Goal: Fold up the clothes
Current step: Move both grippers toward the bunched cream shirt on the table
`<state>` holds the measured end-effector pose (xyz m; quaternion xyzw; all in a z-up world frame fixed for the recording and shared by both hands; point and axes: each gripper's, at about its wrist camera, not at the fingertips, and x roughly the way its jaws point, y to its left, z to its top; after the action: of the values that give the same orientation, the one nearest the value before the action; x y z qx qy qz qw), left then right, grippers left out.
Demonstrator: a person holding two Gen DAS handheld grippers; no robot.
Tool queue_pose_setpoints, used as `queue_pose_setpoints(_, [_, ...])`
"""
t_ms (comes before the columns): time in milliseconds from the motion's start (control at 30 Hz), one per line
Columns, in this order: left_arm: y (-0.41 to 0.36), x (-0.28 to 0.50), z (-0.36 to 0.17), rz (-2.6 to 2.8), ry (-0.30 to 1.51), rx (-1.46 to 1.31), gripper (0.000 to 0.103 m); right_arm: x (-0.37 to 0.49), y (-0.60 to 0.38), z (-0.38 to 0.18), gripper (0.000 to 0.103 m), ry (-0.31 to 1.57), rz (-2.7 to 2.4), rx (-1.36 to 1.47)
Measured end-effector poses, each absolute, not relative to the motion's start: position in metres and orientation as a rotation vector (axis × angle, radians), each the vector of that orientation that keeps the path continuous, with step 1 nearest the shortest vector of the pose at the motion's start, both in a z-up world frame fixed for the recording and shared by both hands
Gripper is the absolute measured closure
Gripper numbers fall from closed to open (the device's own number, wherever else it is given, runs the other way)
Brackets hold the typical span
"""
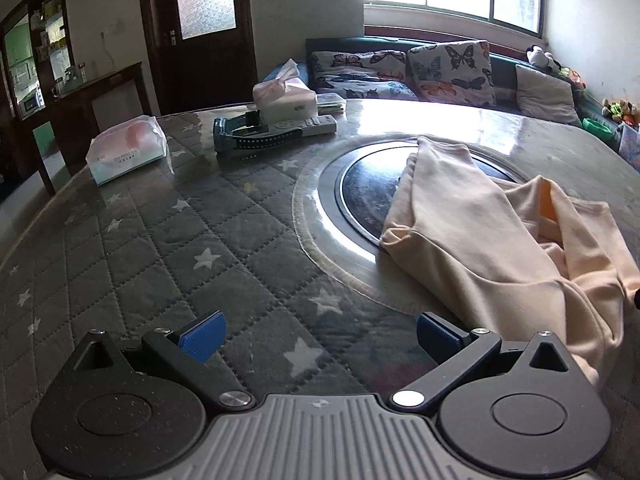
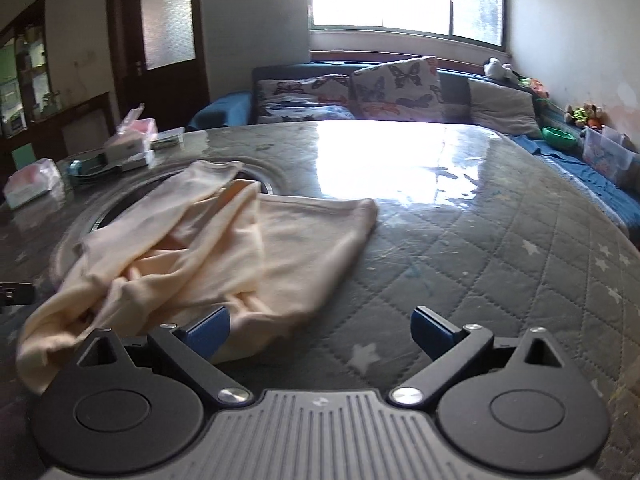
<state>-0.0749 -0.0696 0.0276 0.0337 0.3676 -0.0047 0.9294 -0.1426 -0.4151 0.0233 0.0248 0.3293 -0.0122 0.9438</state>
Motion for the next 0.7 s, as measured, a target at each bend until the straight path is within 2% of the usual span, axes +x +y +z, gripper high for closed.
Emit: queue_pose_setpoints(700, [-0.079, -0.099, 0.030, -0.040, 0.746, 0.103, 0.000, -0.167, -0.373, 0.029, 0.003, 0.652, 0.092, -0.015])
